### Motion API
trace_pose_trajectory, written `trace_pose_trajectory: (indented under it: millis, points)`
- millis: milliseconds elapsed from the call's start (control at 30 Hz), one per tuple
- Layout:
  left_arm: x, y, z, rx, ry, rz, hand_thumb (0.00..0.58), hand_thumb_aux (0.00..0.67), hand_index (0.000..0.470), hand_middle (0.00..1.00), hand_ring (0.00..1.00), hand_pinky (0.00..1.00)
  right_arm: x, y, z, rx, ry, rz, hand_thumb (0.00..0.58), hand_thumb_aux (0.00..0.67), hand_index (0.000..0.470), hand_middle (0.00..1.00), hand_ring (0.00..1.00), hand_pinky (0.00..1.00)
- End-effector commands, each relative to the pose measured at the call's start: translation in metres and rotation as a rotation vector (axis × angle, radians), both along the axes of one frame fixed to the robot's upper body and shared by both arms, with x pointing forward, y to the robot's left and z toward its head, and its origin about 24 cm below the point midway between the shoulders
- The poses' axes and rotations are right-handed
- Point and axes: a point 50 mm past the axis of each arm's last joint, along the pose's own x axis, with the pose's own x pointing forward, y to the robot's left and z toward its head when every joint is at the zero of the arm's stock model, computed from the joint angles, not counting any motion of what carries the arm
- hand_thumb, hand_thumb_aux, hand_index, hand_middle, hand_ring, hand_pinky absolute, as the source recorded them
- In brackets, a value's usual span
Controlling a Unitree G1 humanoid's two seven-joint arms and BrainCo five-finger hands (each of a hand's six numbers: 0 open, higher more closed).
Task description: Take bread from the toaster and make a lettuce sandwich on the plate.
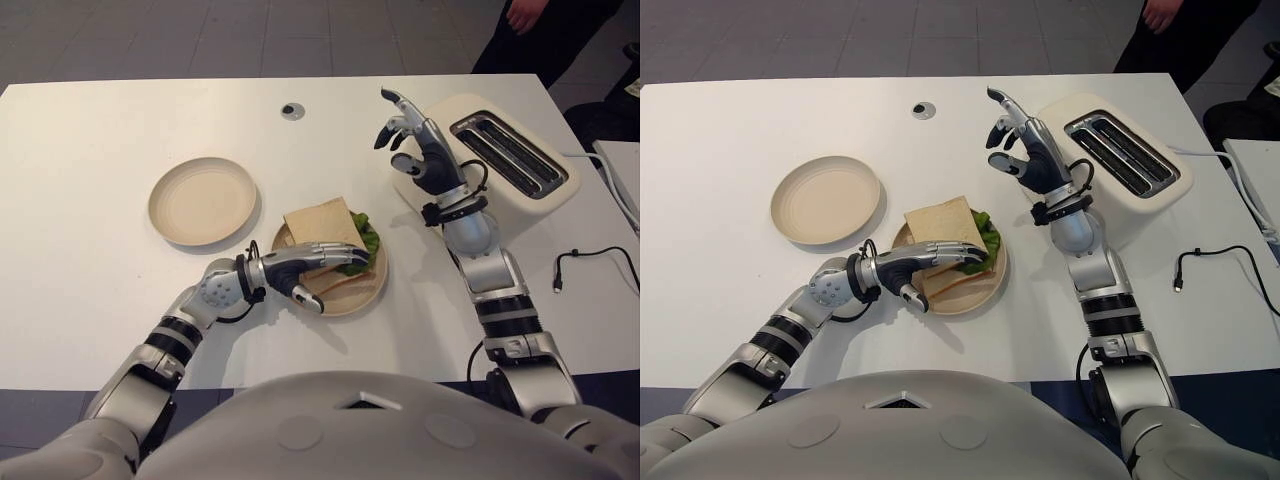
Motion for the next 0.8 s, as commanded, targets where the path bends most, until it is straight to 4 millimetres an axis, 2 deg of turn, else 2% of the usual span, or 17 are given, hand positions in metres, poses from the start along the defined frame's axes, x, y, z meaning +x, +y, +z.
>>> trace_pose_trajectory:
  millis: [33,67,100,133,167,200,233,267,433,533,700,800]
  points:
    - [0.004,0.007,0.044,-0.275,-0.059,0.036,0.000,0.000,0.000,0.00,0.00,0.00,-0.025,0.007,-0.002,0.076,0.101,0.226,0.000,0.000,0.000,0.67,0.67,0.67]
    - [-0.001,0.010,0.054,-0.341,-0.047,0.007,0.000,0.000,0.000,0.00,0.00,0.00,-0.032,0.007,-0.003,0.091,0.133,0.290,0.058,0.034,0.024,0.78,0.78,0.78]
    - [-0.008,0.013,0.062,-0.395,-0.015,-0.032,0.000,0.000,0.000,0.00,0.00,0.00,-0.039,0.005,-0.003,0.111,0.168,0.344,0.468,0.376,0.264,0.91,0.91,0.91]
    - [-0.014,0.017,0.068,-0.438,0.024,-0.071,0.000,0.000,0.000,0.00,0.00,0.00,-0.045,0.002,-0.003,0.122,0.202,0.393,0.580,0.670,0.470,1.00,1.00,1.00]
    - [-0.020,0.022,0.072,-0.473,0.071,-0.113,0.237,0.155,0.109,0.23,0.23,0.23,-0.053,-0.001,-0.005,0.123,0.245,0.447,0.580,0.670,0.470,1.00,1.00,1.00]
    - [-0.026,0.026,0.073,-0.487,0.120,-0.156,0.580,0.670,0.470,0.95,0.95,0.95,-0.060,-0.004,-0.008,0.119,0.293,0.498,0.580,0.670,0.470,1.00,1.00,1.00]
    - [-0.032,0.031,0.072,-0.480,0.170,-0.192,0.580,0.670,0.470,1.00,1.00,1.00,-0.068,-0.006,-0.012,0.102,0.349,0.548,0.580,0.670,0.470,1.00,1.00,1.00]
    - [-0.038,0.035,0.068,-0.455,0.219,-0.224,0.580,0.670,0.470,1.00,1.00,1.00,-0.075,-0.008,-0.018,0.073,0.412,0.594,0.580,0.670,0.470,1.00,1.00,1.00]
    - [-0.069,0.050,0.020,-0.114,0.454,-0.350,0.580,0.670,0.470,1.00,1.00,1.00,-0.117,-0.014,-0.058,-0.174,0.715,0.784,0.580,0.670,0.470,1.00,1.00,1.00]
    - [-0.075,0.057,-0.005,0.036,0.526,-0.350,0.580,0.670,0.470,1.00,1.00,1.00,-0.136,-0.017,-0.081,-0.314,0.852,0.845,0.580,0.670,0.470,1.00,1.00,1.00]
    - [-0.062,0.049,-0.037,0.163,0.534,-0.214,0.580,0.670,0.470,1.00,1.00,1.00,-0.132,-0.006,-0.114,-0.451,0.889,0.756,0.580,0.670,0.470,1.00,1.00,1.00]
    - [-0.038,0.039,-0.055,0.217,0.464,-0.026,0.580,0.670,0.470,1.00,1.00,1.00,-0.100,0.005,-0.131,-0.478,0.776,0.523,0.580,0.670,0.470,1.00,1.00,1.00]
